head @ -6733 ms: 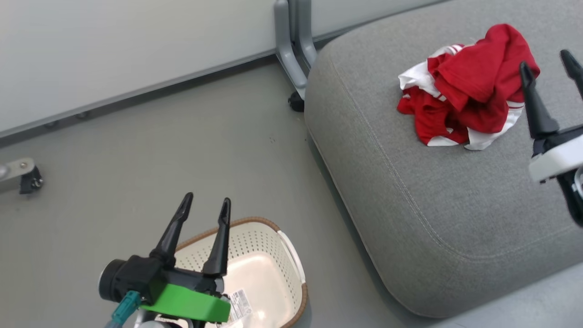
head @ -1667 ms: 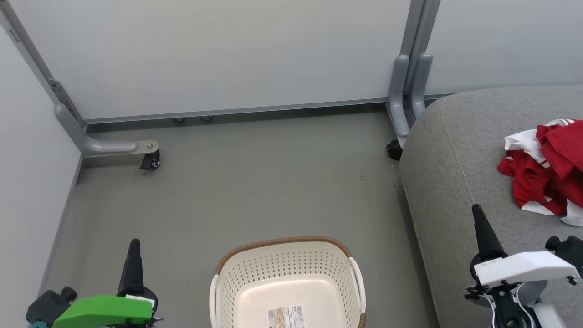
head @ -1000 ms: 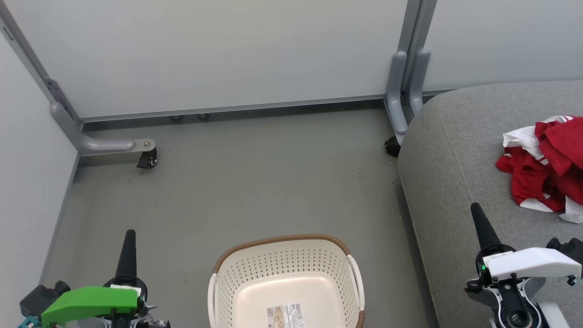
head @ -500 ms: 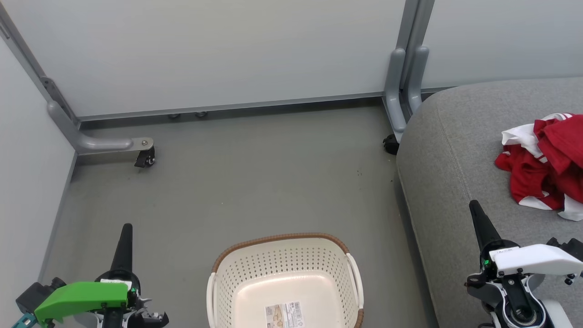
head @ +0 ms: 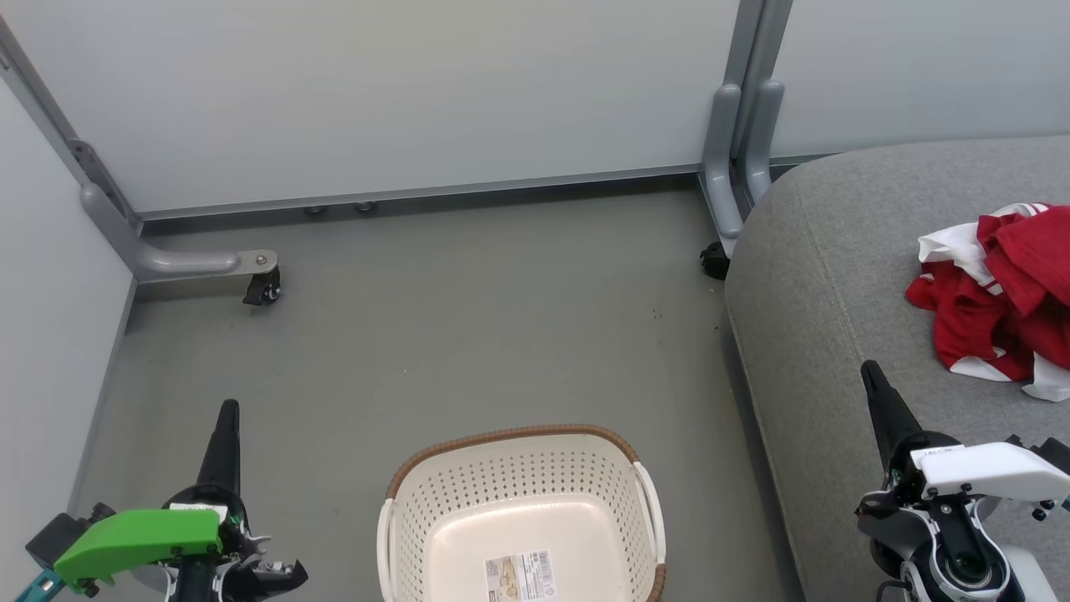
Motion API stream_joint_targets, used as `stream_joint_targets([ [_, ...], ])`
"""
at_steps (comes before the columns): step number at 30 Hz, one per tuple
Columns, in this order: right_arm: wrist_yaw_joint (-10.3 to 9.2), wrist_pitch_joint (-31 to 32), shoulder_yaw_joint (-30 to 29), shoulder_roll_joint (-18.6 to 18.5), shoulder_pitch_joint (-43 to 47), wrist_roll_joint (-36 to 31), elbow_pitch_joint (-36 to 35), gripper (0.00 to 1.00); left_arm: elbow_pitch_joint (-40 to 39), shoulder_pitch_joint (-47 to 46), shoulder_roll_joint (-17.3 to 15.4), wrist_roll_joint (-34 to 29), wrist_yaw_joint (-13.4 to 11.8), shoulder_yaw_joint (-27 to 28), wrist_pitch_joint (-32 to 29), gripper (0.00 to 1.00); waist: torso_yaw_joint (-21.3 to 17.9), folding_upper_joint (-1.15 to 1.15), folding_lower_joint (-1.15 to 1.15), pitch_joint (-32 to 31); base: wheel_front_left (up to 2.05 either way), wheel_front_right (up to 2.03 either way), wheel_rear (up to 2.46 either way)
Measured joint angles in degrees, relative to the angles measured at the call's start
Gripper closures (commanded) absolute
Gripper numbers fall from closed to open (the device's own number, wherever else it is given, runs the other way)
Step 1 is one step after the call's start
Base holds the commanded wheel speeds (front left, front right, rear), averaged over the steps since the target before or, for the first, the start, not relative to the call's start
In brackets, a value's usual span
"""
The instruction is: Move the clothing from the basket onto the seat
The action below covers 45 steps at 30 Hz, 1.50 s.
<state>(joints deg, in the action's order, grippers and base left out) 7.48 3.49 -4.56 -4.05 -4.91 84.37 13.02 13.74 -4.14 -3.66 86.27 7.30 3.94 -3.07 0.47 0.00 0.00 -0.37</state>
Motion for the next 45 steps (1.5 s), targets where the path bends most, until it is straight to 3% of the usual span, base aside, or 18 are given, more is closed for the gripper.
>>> stream_joint_targets([
  [22, 0.00, 2.5, -1.2, 0.7, -1.0, 8.3, 0.9, 1.00, 0.2, -1.5, 0.0, 6.8, 0.0, 1.4, -2.4, 1.00, -0.5, 0.00, 0.00, 0.5, 0.00, 0.00, 0.00],
  [45, 0.00, 2.6, -1.5, 0.8, -1.1, 8.4, 1.0, 1.00, 0.2, -1.7, 0.2, 6.9, 0.0, 1.6, -2.8, 1.00, -0.5, 0.00, 0.00, 0.6, 0.00, 0.00, 0.00],
])
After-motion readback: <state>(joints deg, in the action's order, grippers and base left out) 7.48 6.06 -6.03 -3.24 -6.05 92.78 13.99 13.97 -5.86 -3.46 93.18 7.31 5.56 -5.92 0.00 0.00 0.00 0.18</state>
